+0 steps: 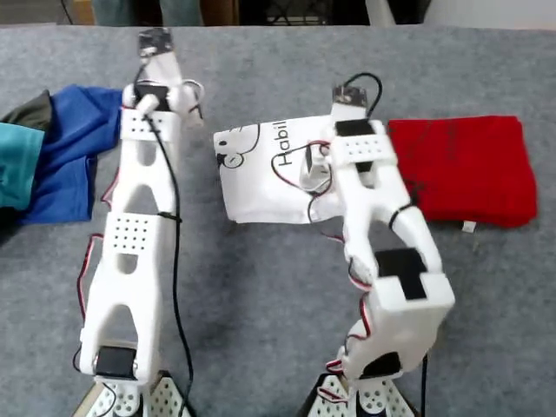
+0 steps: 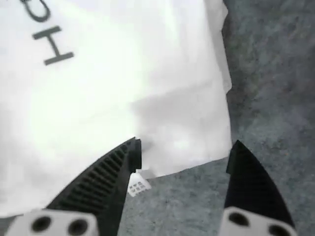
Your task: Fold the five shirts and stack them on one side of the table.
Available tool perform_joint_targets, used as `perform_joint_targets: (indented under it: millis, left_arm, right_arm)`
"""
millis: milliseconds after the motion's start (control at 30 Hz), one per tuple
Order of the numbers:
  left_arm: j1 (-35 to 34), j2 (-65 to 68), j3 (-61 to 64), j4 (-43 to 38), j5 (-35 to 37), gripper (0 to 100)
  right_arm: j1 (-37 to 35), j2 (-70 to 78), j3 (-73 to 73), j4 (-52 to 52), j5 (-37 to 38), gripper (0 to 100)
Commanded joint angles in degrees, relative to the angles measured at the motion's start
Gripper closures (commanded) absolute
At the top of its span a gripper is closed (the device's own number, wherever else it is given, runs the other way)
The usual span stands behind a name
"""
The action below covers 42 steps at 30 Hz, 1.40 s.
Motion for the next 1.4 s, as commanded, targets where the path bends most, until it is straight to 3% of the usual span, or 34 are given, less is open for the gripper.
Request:
perform_joint_targets:
  millis: [0,200,400,633,833,1167,1367]
  left_arm:
    - [-1.7,-0.8,-2.9,-2.1,0.1,97]
    - [-1.9,-0.7,-2.9,-2.0,-0.1,97]
    - [-2.2,-0.7,-2.9,-2.1,-0.1,97]
    - [-2.2,-0.5,-2.9,-2.1,-0.1,97]
    - [-2.2,-0.4,-2.9,-2.1,-0.2,97]
    - [-4.2,-0.4,-2.9,-3.0,0.1,97]
    - [-4.2,-0.4,-2.9,-3.0,0.0,97]
  right_arm:
    - [-0.7,5.1,-5.4,-0.9,-1.4,70.4]
    - [0.4,16.6,-14.0,-0.4,-1.3,72.1]
    - [2.2,20.6,-17.4,1.3,0.5,92.9]
    - [2.3,20.4,-20.9,6.4,6.3,98.4]
    - [4.0,20.4,-32.5,15.5,8.0,98.5]
    - [15.3,20.9,-66.8,31.1,23.9,98.5]
    - [24.1,20.8,-71.0,31.4,32.4,98.5]
